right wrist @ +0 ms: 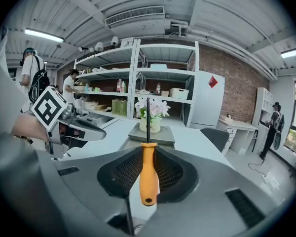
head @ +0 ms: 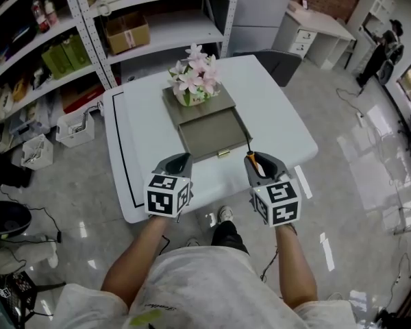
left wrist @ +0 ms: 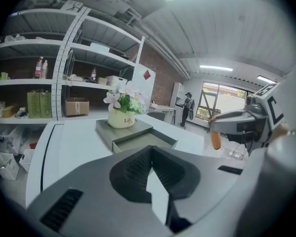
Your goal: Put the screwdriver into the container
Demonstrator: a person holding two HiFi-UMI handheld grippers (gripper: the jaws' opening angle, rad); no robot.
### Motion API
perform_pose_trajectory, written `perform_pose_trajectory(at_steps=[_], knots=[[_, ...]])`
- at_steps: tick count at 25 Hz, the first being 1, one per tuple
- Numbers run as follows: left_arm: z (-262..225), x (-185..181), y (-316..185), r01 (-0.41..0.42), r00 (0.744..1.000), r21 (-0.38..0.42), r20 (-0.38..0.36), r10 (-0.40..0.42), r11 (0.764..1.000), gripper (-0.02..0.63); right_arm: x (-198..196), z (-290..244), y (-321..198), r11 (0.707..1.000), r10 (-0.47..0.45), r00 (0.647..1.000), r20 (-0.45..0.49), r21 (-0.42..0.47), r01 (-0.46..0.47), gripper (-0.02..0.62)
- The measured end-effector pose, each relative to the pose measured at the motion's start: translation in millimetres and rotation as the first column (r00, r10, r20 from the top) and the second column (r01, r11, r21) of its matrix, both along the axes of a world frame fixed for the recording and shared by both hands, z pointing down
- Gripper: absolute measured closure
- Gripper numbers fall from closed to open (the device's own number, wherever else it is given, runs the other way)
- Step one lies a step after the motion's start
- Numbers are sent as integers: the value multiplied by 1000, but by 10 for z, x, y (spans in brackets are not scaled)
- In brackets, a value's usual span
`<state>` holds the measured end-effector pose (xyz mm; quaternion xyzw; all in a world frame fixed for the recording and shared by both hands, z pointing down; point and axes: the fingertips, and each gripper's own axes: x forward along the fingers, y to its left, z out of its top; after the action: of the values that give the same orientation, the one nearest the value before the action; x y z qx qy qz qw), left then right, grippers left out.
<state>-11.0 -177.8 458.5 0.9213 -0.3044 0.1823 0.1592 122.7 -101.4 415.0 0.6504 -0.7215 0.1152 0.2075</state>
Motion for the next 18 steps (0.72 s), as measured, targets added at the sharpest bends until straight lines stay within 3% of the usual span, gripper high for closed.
perform_pose_trajectory(at_steps=[8,18], knots=[[146,122,-339,98,995,-16,37,-98,995,601,207,98,-541,987,-159,986,-49,-49,156,520],[283,227,-727,241,969,-38,67,-238,970,601,356,335,-1111,916,-387,917,-99,-152,370,520]])
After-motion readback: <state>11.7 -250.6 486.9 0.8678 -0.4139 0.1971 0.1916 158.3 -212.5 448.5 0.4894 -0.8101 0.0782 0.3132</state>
